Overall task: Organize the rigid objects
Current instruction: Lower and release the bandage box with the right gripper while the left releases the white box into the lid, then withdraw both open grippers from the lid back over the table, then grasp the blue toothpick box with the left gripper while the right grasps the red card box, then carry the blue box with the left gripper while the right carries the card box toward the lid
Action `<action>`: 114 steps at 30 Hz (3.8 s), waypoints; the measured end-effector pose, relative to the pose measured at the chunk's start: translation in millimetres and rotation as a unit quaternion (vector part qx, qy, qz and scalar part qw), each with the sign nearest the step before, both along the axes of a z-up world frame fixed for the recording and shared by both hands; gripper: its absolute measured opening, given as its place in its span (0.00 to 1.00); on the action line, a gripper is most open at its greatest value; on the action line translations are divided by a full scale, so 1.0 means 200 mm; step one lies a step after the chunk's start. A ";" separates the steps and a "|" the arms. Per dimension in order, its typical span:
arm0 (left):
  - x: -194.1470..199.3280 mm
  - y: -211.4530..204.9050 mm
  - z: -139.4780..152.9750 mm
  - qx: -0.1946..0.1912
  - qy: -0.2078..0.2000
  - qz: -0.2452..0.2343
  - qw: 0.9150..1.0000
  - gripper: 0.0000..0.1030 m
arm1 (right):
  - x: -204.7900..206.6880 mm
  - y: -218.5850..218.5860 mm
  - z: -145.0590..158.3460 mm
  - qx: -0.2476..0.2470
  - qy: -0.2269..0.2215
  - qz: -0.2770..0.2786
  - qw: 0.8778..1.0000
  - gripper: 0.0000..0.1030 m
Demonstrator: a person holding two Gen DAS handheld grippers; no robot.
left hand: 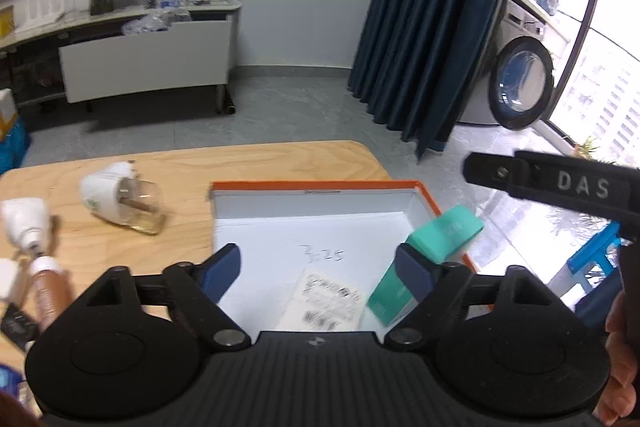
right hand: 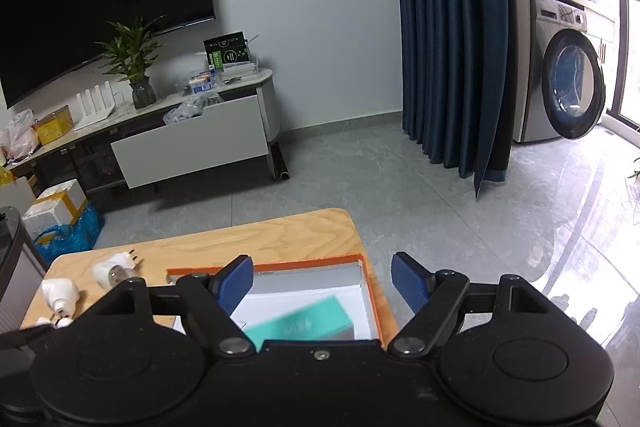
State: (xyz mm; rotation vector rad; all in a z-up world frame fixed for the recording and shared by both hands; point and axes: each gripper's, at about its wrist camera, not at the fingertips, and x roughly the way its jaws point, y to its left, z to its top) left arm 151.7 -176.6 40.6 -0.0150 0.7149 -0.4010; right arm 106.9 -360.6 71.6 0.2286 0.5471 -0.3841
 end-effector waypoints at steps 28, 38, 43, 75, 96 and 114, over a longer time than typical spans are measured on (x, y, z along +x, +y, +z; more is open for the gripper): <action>-0.33 0.86 -0.06 0.017 0.029 0.160 0.987 0.93 | -0.10 0.72 -0.18 0.035 0.063 0.118 0.990 0.92; -0.27 1.22 -0.23 0.043 0.060 0.224 0.972 0.94 | -0.08 0.89 -0.23 0.026 0.077 0.146 0.986 0.92; -0.22 1.22 -0.28 0.034 0.052 0.208 0.976 0.98 | -0.08 0.93 -0.25 0.020 0.085 0.151 0.985 0.92; -0.19 1.33 -0.31 -0.006 0.023 0.200 0.980 0.93 | 0.45 1.03 -0.55 0.033 0.141 0.143 0.979 0.92; -0.22 1.27 -0.26 -0.005 -0.011 0.187 0.982 0.93 | 0.45 1.15 -0.56 -0.005 0.130 0.149 0.980 0.69; -0.45 0.74 -0.01 -0.049 -0.042 0.105 0.992 0.93 | -0.24 0.73 -0.17 -0.014 0.031 0.070 0.997 0.69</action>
